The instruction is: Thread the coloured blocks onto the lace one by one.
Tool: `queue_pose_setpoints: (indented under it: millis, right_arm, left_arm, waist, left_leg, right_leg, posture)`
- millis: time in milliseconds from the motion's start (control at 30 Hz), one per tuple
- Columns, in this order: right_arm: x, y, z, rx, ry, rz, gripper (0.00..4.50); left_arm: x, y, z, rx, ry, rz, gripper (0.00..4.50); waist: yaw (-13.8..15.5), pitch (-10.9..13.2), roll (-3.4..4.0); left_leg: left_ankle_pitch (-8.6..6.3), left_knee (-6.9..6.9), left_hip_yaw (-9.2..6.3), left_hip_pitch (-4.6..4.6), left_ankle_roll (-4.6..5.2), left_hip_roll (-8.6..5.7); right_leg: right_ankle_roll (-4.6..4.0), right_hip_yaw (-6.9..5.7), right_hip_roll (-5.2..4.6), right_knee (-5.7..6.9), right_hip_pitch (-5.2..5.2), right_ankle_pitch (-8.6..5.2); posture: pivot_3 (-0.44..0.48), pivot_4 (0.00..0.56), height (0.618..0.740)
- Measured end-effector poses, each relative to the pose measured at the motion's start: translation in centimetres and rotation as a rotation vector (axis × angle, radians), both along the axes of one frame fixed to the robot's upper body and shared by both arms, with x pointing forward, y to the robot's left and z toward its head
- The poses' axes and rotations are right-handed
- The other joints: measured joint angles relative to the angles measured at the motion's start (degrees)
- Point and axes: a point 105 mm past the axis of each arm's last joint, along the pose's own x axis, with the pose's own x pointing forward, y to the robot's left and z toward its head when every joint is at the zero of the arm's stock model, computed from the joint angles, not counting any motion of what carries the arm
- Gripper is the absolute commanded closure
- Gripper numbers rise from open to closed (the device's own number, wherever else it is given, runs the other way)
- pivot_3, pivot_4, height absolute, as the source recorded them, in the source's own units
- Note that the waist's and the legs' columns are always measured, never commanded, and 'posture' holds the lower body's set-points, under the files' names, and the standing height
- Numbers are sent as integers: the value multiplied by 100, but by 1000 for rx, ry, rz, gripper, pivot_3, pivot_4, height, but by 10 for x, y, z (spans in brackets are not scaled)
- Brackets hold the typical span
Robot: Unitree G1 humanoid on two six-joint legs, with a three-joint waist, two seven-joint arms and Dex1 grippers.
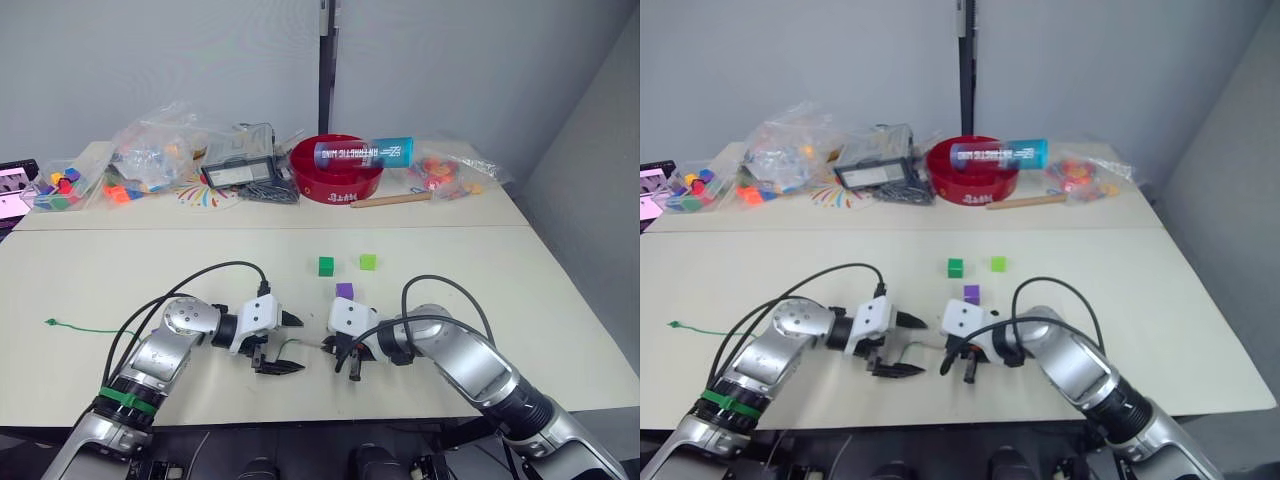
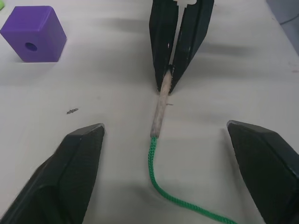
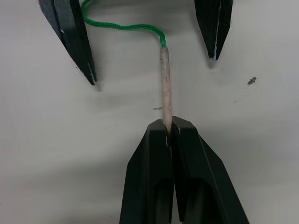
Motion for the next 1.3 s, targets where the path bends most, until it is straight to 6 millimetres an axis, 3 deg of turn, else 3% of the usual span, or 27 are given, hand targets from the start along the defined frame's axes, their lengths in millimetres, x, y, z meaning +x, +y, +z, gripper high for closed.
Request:
queue_pose_setpoints:
  millis: [333,700,967,1133,1300]
  right_arm:
    - [0,1,0,1,0,2,4500]
    - [0,1,0,-5,-7,4,4500]
    - [-5,-6,3,62,16,-32,1781]
    - [-3,-25,20,165,32,-105,74]
    - [32,-49,56,386,-64,-364,29]
  left_arm:
    - [2,-5,0,-26,6,-3,4483]
    - [1,-5,0,-25,13,-11,4483]
    - [0,-5,1,-38,19,-11,4500]
    - [0,-4,1,-39,19,-7,4500]
    - [-1,-3,-1,-40,23,-3,4500]
  waist:
    - [-5,0,0]
    - [-2,0,0]
    - [8,0,0]
    - [13,0,0]
    - [2,0,0]
  left_leg:
    - [0,0,-2,0,0,0]
    - [0,0,-2,0,0,-1]
    - [0,0,-3,-2,0,-2]
    - [0,0,-4,-3,0,-2]
    - [0,0,-3,0,0,-2]
  right_leg:
    - [0,-1,0,1,0,0]
    - [0,-1,0,1,1,0]
    - [0,-1,-2,0,0,0]
    - [0,-2,-2,-1,1,0]
    - [0,-1,-2,2,2,0]
  posture:
    - [0,150,731]
    - [0,150,731]
    - [0,150,731]
    - [0,150,731]
    - [0,150,731]
